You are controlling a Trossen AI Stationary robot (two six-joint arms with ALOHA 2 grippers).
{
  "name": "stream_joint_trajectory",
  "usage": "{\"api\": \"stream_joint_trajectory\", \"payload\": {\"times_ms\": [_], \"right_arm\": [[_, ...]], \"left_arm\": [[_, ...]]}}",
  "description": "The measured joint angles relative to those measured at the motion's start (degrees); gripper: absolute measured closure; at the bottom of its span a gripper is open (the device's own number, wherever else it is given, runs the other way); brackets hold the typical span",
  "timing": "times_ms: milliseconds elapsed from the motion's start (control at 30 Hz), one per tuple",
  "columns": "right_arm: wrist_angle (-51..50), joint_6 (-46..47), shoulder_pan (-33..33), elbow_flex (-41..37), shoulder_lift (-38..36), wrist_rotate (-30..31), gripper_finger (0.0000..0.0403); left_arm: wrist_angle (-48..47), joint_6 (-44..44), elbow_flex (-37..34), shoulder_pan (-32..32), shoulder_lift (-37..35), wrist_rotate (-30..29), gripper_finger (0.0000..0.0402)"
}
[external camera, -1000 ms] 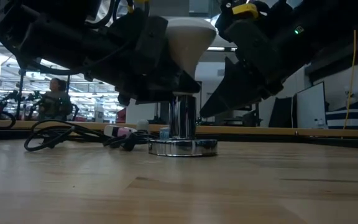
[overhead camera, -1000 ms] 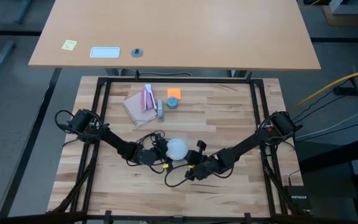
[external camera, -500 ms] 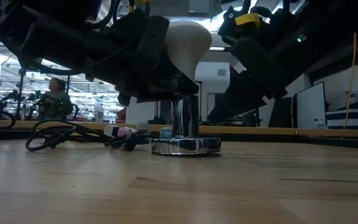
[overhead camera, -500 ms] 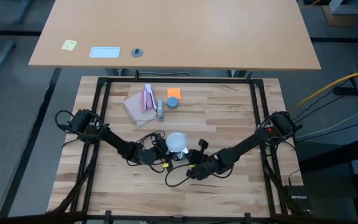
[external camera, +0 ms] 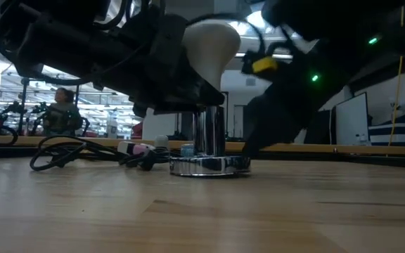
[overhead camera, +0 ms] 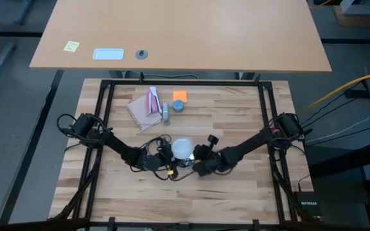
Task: Screw lightbulb
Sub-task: Remove the white lightbulb from the silver lamp
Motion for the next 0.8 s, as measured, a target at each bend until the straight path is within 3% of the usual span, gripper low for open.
{"api": "stream_joint_trajectory", "payload": {"times_ms": [233, 600, 800], "right_arm": [[9.5, -5.6, -2.3, 0.0, 3.9, -9.6, 0.0393], [12.7, 4.6, 4.9, -0.2, 4.3, -9.4, 0.0393], [19.4, 5.0, 5.9, 0.1, 4.3, -9.5, 0.0393]], "left_arm": [[-0.5, 0.3, 0.0, -0.4, -0.1, 0.0, 0.0263], [-3.4, -0.9, 0.3, 0.5, -0.5, -1.1, 0.0264], [-4.1, -0.8, 0.2, 0.9, -0.2, -2.1, 0.0264]]}}
